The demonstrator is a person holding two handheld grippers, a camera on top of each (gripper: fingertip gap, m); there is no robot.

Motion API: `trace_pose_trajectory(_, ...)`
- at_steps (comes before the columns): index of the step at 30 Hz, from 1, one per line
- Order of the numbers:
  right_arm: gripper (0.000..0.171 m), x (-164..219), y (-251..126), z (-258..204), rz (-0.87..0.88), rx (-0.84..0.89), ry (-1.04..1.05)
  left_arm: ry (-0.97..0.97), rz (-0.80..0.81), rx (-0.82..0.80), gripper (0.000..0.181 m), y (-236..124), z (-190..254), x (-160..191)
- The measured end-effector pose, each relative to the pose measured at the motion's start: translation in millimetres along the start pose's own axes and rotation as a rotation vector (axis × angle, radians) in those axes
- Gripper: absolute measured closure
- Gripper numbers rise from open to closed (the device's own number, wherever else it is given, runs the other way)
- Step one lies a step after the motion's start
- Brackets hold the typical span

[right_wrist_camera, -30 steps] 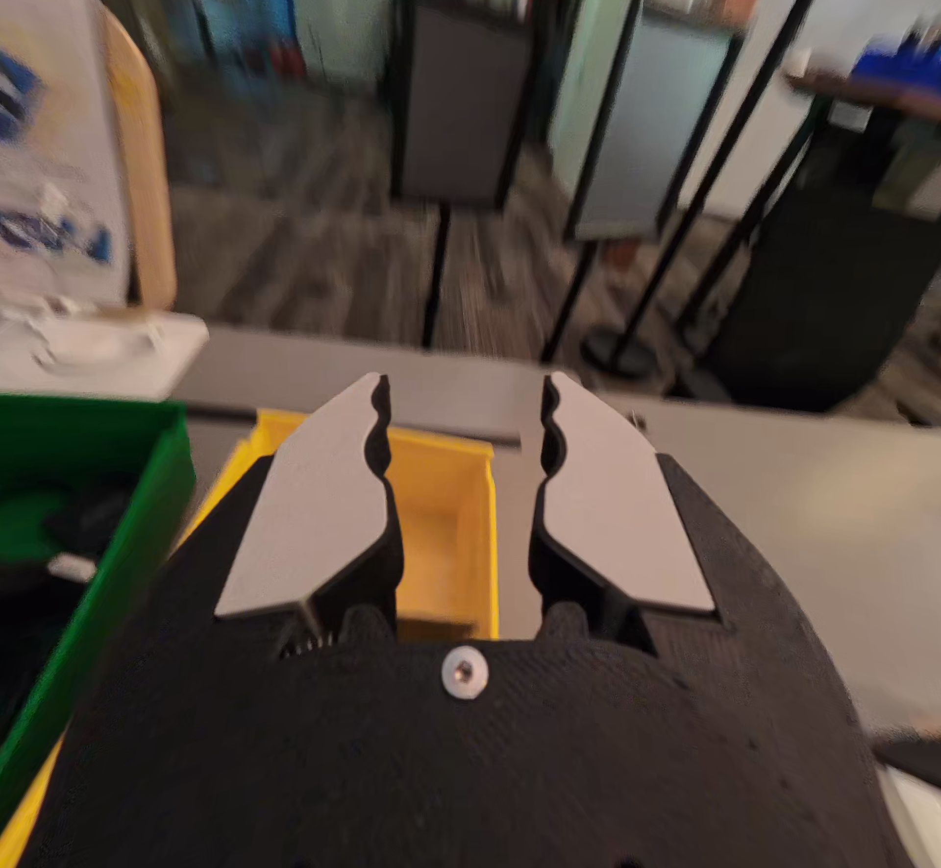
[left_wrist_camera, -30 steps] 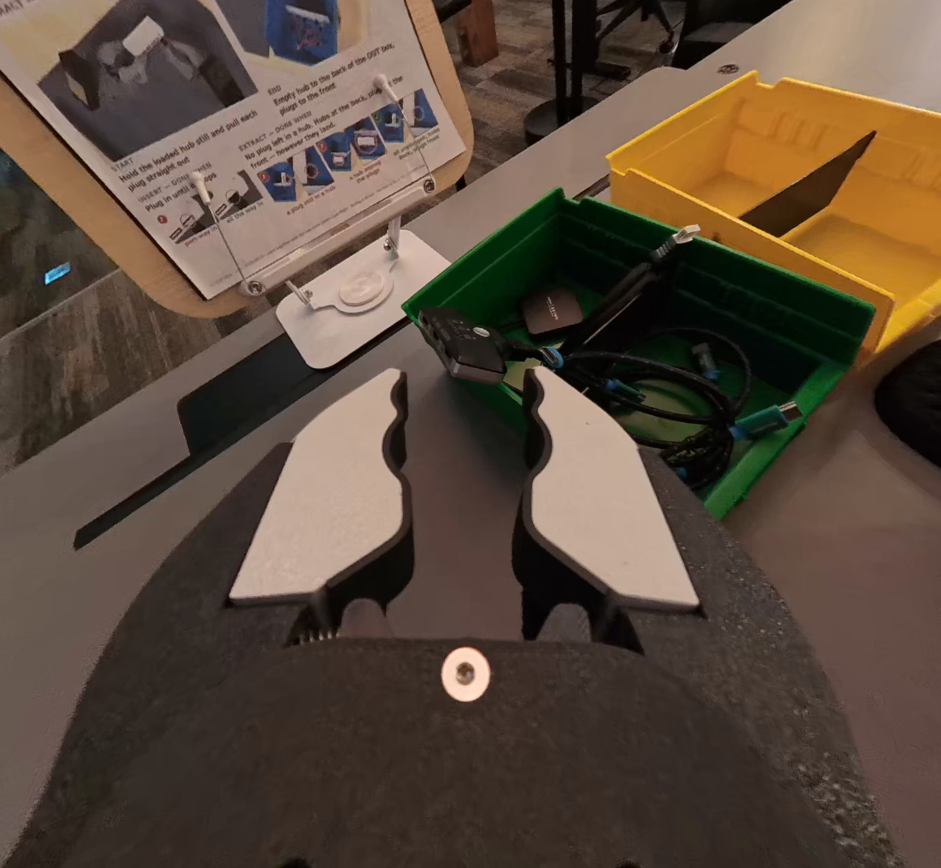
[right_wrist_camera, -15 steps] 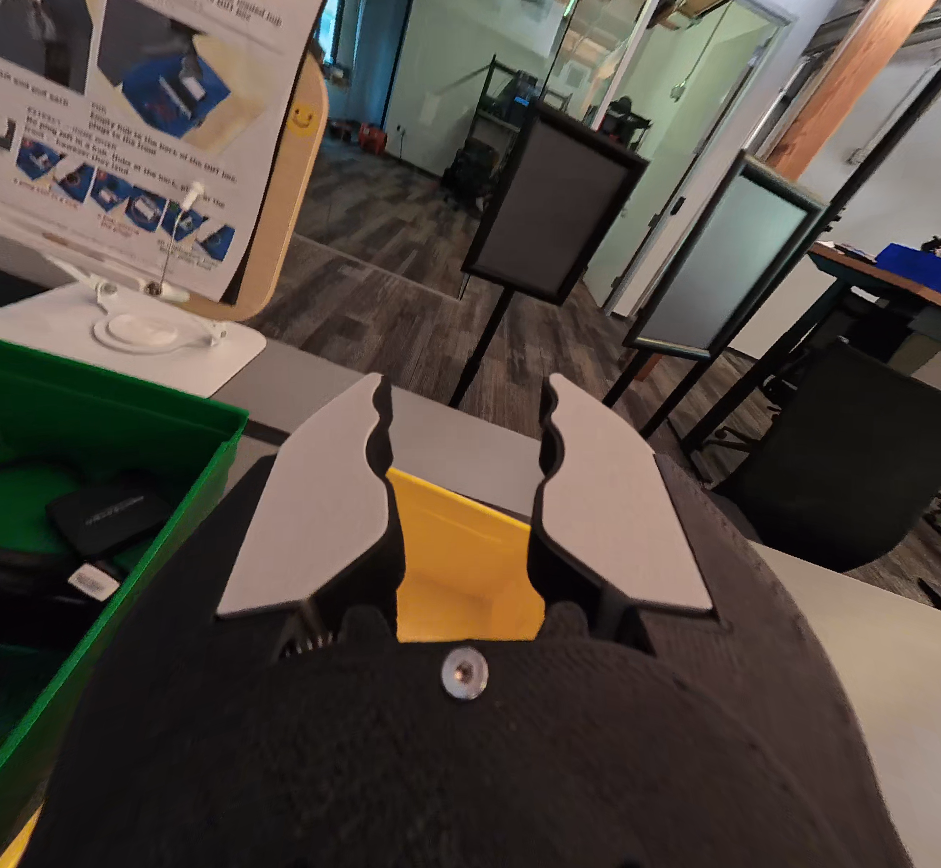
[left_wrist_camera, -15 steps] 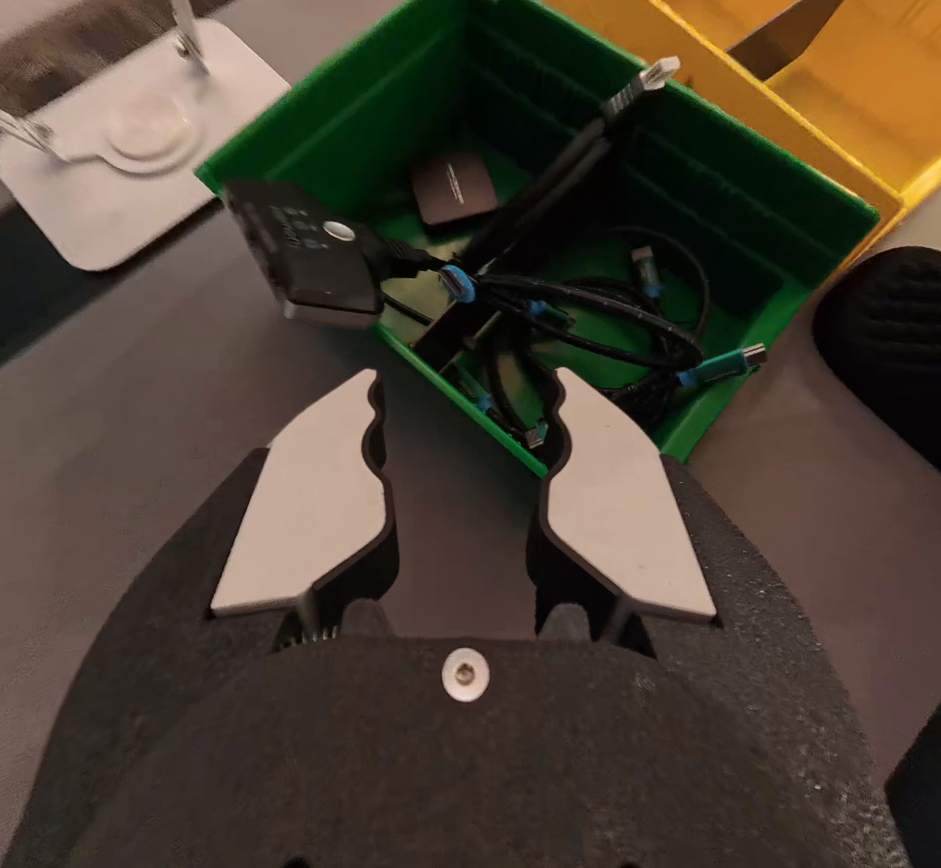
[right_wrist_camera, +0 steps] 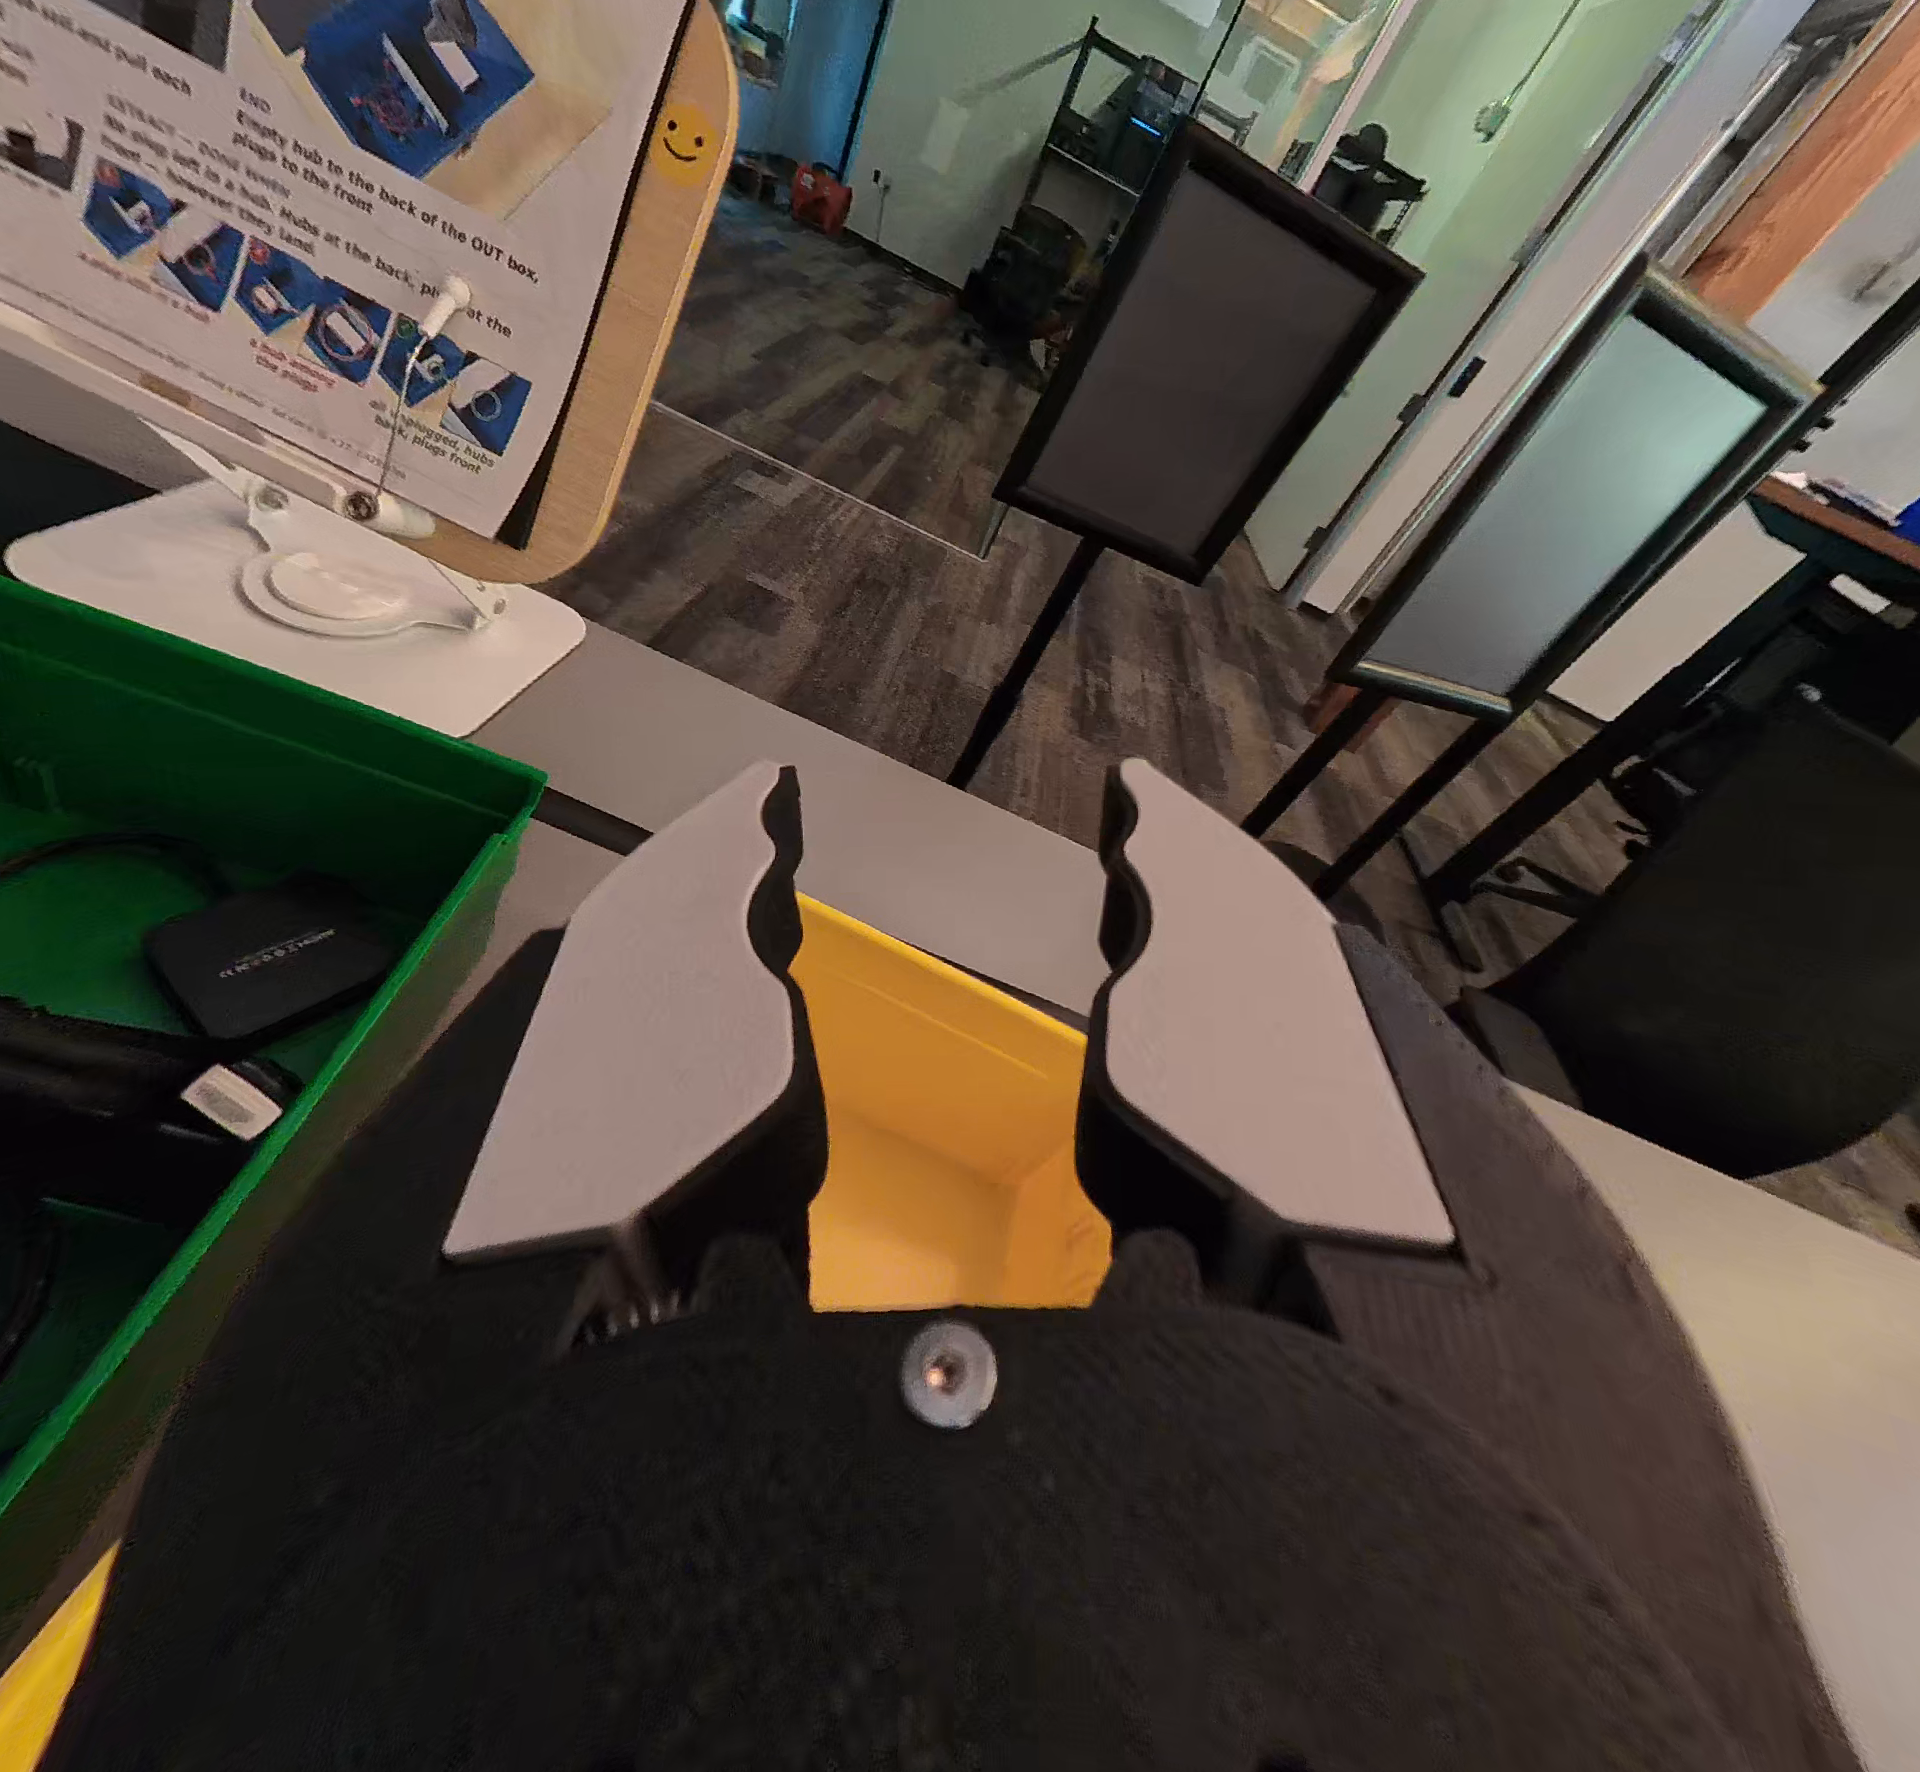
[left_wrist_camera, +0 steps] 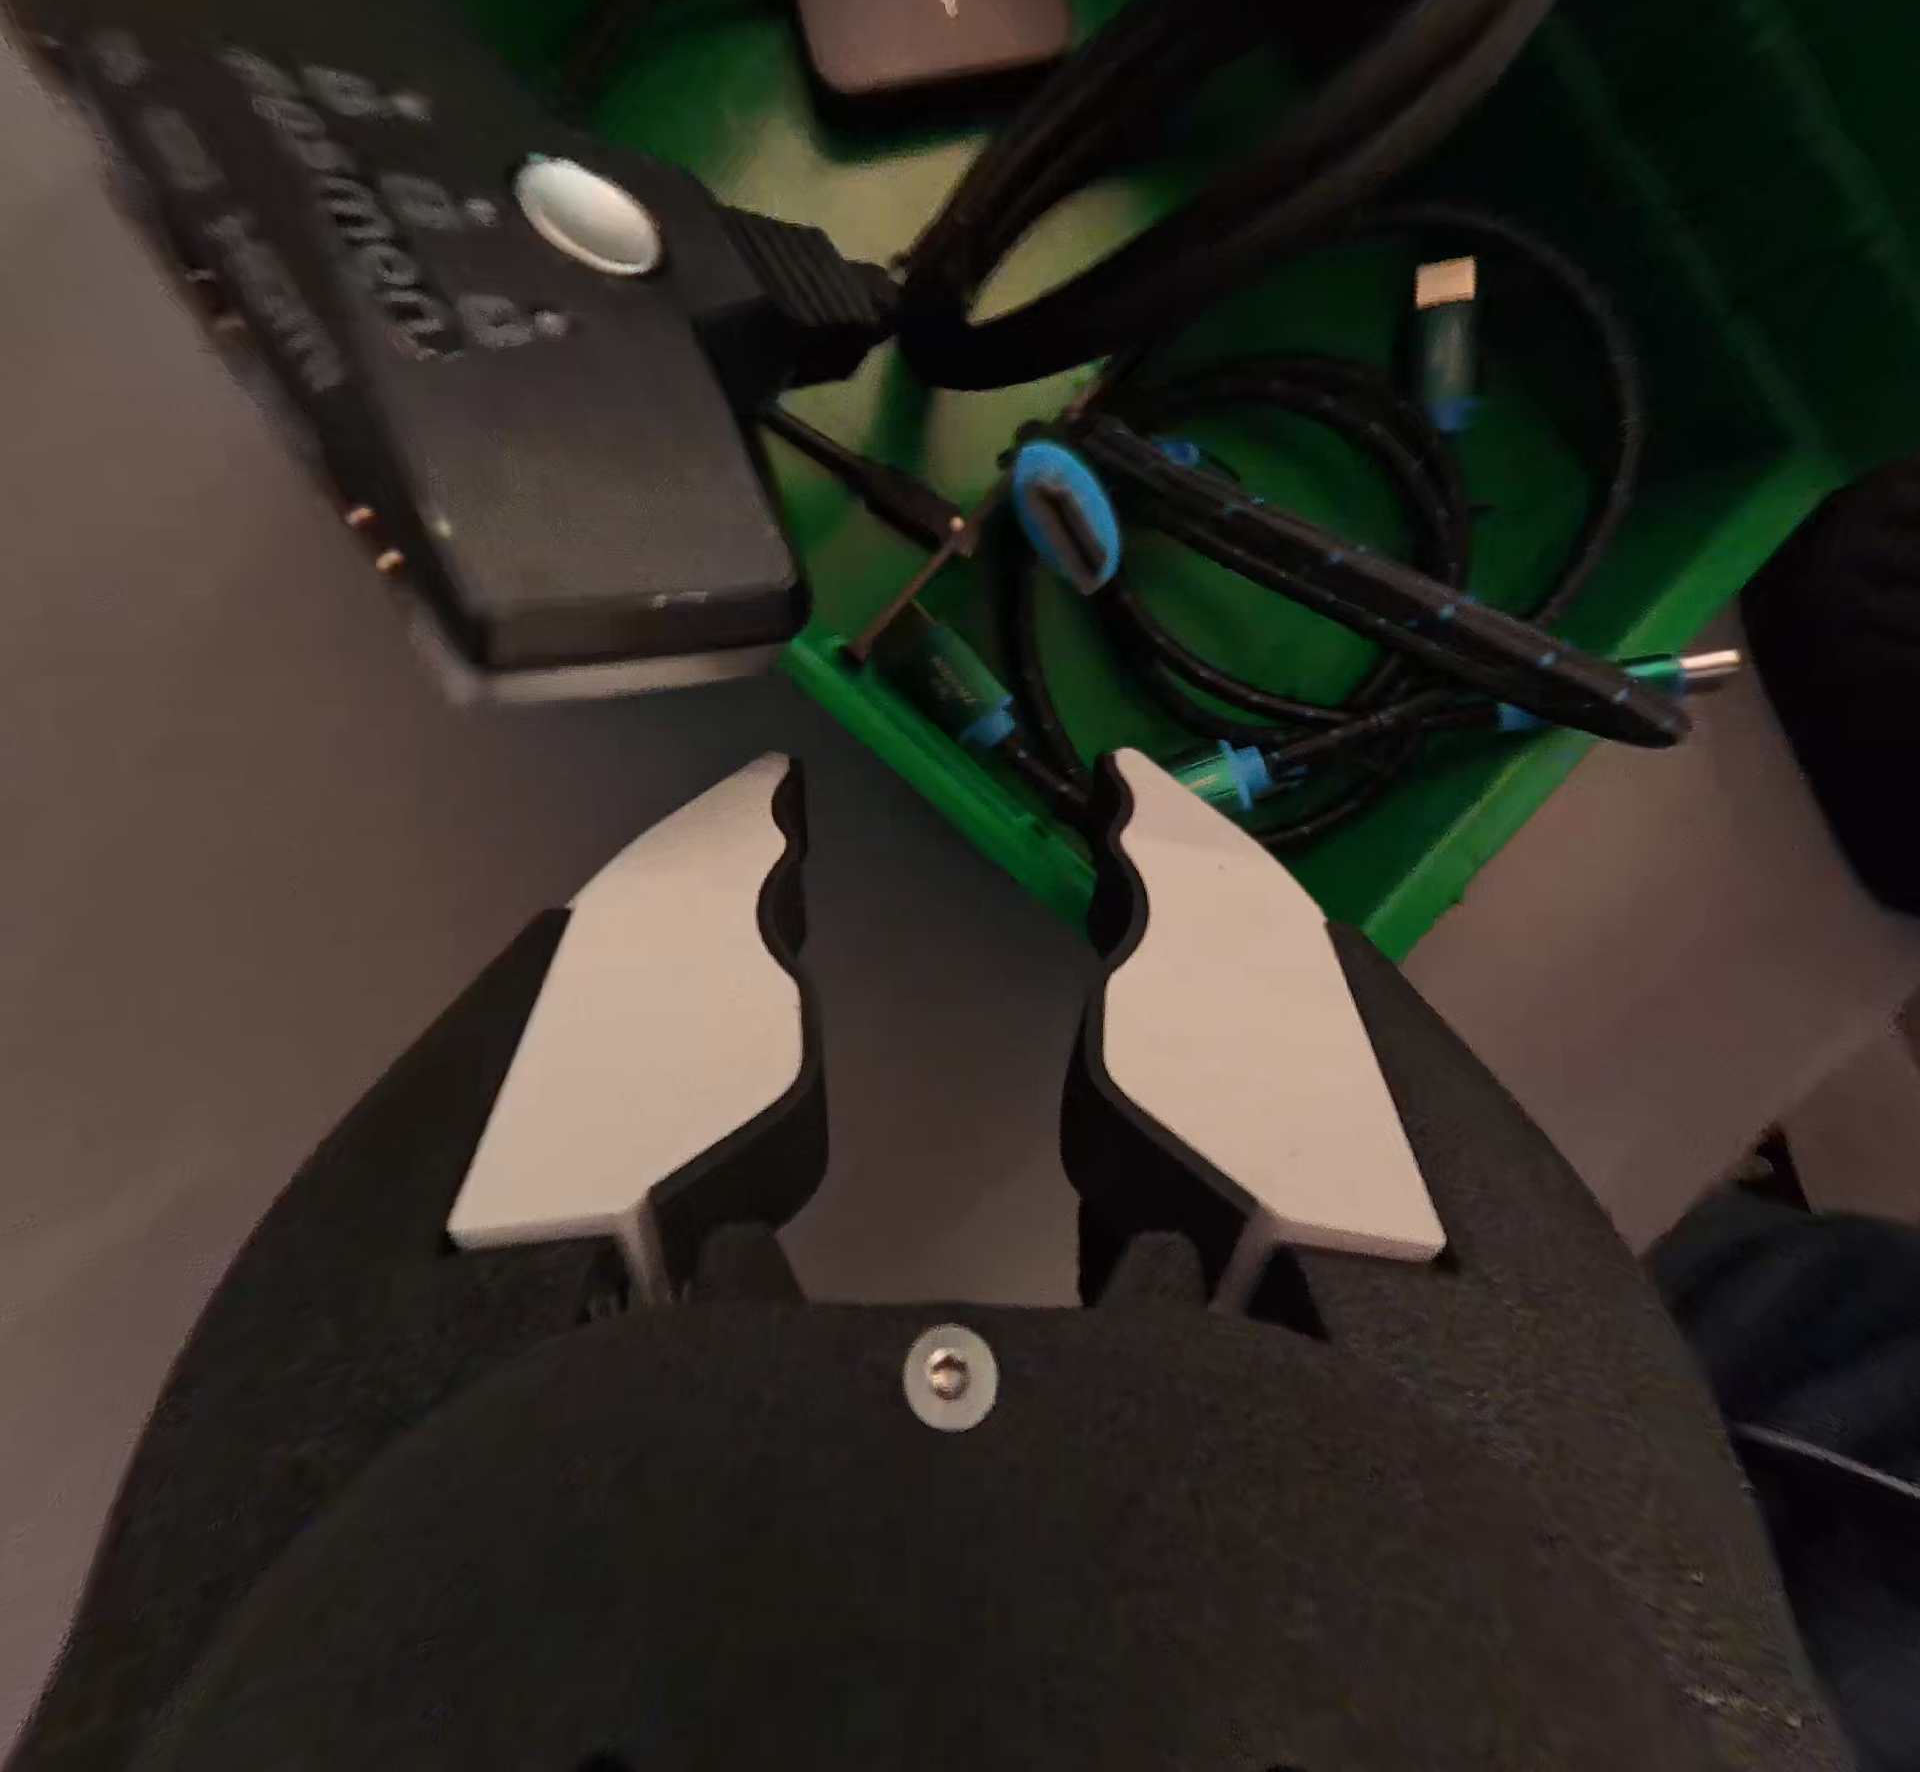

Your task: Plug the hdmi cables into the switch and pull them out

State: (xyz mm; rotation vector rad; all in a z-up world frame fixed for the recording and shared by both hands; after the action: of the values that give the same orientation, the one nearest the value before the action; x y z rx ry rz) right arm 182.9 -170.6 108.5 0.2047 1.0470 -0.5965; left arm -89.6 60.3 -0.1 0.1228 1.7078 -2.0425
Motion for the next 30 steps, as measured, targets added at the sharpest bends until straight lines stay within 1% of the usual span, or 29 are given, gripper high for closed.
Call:
trace_pose_trajectory(2, 0.116, 2.7, -3.0, 6.1, 0.021, -0.004, 0.043, -0.016, -0.031, 0.022, 0.131, 2.9, 2.7, -5.2)
trace_pose_trajectory(3, 0.116, 4.2, -4.4, 8.8, 0.026, -0.007, 0.061, -0.031, -0.019, 0.016, 0.131, 3.2, 3.7, -7.2)
trace_pose_trajectory(7, 0.116, 9.3, -7.5, 15.8, 0.018, -0.015, 0.098, -0.127, 0.106, -0.023, 0.129, 5.5, 7.7, -7.0)
trace_pose_trajectory(9, 0.116, 9.8, -8.9, 17.5, 0.017, -0.014, 0.103, -0.15, 0.122, -0.063, 0.132, 7.0, 9.6, -6.6)
trace_pose_trajectory(12, 0.116, 8.9, -10.8, 17.3, 0.024, -0.032, 0.11, -0.181, 0.09, -0.117, 0.142, 6.4, 6.1, -10.0)
trace_pose_trajectory(15, 0.116, 10.1, -12.1, 17.2, 0.017, -0.051, 0.103, -0.232, 0.06, -0.15, 0.163, 1.7, -15.0, -13.3)
trace_pose_trajectory(17, 0.116, 12.7, -12.9, 18.5, 0.01, -0.07, 0.104, -0.214, 0.038, -0.191, 0.175, -2.8, -33.4, -13.4)
trace_pose_trajectory(19, 0.116, 18.0, -13.9, 21.1, -0.01, -0.106, 0.102, -0.156, 0.003, -0.197, 0.176, -8.5, -49.6, -12.5)
trace_pose_trajectory(20, 0.116, 21.8, -14.8, 23.9, -0.026, -0.115, 0.097, -0.177, -0.006, -0.188, 0.176, -11.5, -57.4, -11.0)
trace_pose_trajectory(22, 0.116, 32.8, -17.6, 31.3, -0.069, -0.128, 0.091, -0.244, 0.016, -0.162, 0.177, -17.1, -73.2, -5.4)
trace_pose_trajectory(25, 0.116, 58.3, -22.6, 43.8, -0.164, -0.181, 0.119, -0.246, 0.025, -0.191, 0.177, -26.8, -93.9, 4.8)
trace_pose_trajectory(28, 0.115, 101.8, -30.6, 52.5, -0.298, -0.305, 0.174, -0.302, 0.046, -0.2, 0.177, -38.6, -118.1, 19.6)
trace_pose_trajectory(30, 0.115, 135.7, -34.3, 58.7, -0.411, -0.359, 0.284, -0.332, 0.069, -0.222, 0.177, -47.1, -135.9, 30.8)
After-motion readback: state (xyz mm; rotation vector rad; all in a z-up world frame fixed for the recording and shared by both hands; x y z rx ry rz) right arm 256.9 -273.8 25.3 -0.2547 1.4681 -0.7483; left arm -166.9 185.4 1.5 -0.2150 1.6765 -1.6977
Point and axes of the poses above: each gripper's, where its closed fingertips meet, y out along the fingers, x out of its underside, z = x × y across the jaws, the point moved 10 cm from there along -y, back along the fingers, and after that the axes turned 7 degrees about -y, right-handed, at the moved point
